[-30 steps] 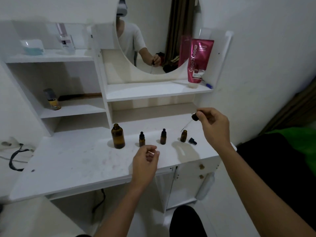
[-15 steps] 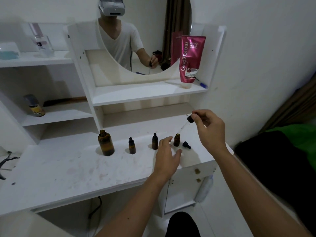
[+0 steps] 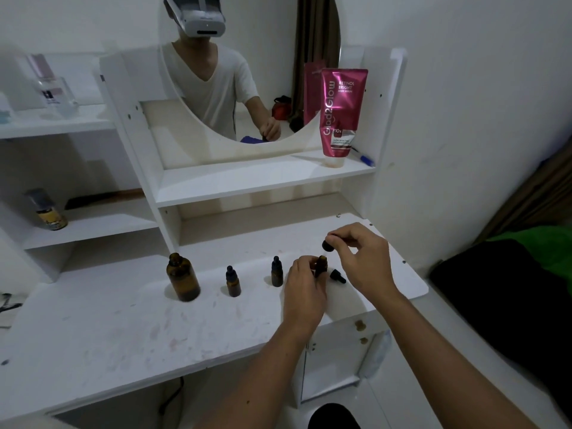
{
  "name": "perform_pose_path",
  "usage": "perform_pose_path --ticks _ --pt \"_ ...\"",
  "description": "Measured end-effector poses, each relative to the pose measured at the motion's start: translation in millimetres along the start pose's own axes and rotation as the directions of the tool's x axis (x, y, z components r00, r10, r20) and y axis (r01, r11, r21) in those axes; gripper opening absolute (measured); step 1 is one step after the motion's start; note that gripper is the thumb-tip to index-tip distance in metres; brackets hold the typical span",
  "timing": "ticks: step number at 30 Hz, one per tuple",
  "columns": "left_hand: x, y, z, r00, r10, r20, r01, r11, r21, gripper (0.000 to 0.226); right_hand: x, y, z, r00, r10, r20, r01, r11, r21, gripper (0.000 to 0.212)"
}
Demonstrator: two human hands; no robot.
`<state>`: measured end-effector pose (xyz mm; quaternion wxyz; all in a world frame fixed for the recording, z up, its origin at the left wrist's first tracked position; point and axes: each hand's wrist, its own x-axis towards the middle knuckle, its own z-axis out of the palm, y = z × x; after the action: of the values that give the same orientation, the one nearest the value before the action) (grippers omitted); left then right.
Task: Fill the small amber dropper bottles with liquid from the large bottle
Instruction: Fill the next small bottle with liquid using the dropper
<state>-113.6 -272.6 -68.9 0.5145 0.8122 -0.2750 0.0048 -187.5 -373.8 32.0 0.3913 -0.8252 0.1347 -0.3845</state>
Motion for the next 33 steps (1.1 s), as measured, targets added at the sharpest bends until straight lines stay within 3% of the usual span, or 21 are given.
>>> perform_pose_path --ticks 18,26,33 --pt "-1 -2 2 0.996 0.086 0.001 -0.086 0.994 0.069 0.017 -2 1 11 1.0 -0.002 -0.011 0.002 1.0 -0.006 0.013" --pt "-8 1 -5 0.999 -0.001 0.049 -0.004 0.993 0.114 0.046 2 -18 -3 0.99 -0.08 -0.115 0.084 0.996 0.029 0.011" --pt "-39 7 -33 0.994 0.004 0.112 -0.014 0.996 0.091 0.046 -1 -45 -6 0.973 -0.175 -0.152 0.175 0.984 -0.015 0.012"
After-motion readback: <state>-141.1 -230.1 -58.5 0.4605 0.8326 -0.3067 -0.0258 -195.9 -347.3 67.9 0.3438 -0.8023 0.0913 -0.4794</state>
